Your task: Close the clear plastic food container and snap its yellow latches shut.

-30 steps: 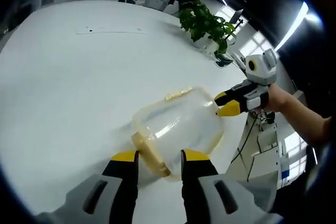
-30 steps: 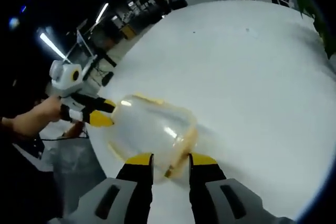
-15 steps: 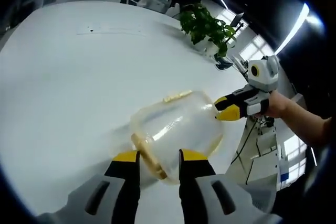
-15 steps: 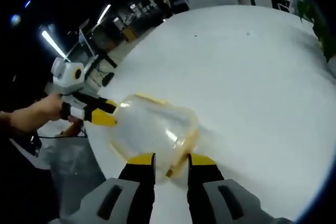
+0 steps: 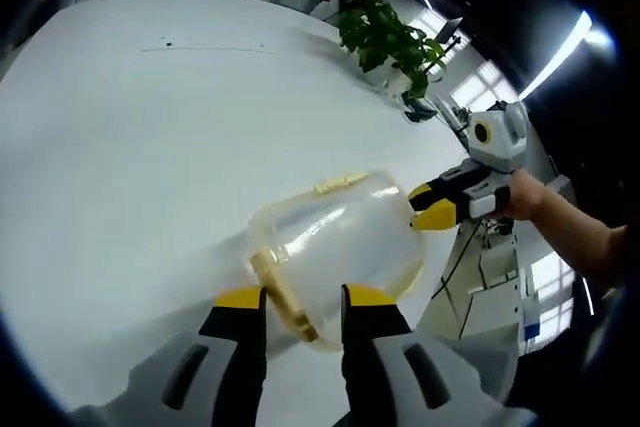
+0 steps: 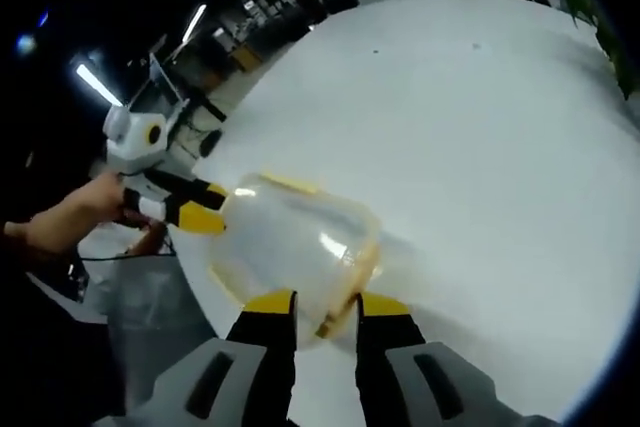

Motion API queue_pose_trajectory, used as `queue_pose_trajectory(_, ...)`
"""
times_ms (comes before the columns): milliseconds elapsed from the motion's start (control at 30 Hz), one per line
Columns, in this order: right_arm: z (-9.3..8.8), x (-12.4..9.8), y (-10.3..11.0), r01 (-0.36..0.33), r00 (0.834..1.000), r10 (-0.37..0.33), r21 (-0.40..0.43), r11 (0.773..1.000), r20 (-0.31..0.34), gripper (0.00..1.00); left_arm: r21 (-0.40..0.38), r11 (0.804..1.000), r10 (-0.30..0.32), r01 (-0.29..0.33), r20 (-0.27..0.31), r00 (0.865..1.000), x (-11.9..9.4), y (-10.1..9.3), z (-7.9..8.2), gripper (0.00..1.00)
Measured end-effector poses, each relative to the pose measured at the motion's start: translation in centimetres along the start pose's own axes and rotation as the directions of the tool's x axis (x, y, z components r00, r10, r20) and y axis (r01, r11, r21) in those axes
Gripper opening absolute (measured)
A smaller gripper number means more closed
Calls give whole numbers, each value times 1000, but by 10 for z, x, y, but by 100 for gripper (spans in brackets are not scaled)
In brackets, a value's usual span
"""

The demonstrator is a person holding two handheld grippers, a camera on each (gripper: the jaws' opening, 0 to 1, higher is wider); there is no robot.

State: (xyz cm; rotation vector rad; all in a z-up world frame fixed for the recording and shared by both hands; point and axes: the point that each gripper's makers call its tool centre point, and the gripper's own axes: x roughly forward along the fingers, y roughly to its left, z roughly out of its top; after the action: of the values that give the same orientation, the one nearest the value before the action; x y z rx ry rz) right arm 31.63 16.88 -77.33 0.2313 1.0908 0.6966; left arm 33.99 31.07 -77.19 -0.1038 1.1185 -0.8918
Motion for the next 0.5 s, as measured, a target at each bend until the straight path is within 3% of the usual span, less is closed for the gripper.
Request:
queue_pose_trajectory(233, -16, -2, 13, 12, 1000, -12, 33, 999, 1, 21, -12, 1000, 6, -6, -24, 1000, -7, -6, -21, 27)
queue_pose_trajectory(500, -17, -2, 12, 11, 1000, -12, 50, 999, 16, 22, -20, 1000, 6, -6, -9, 1000, -6, -6, -22, 28)
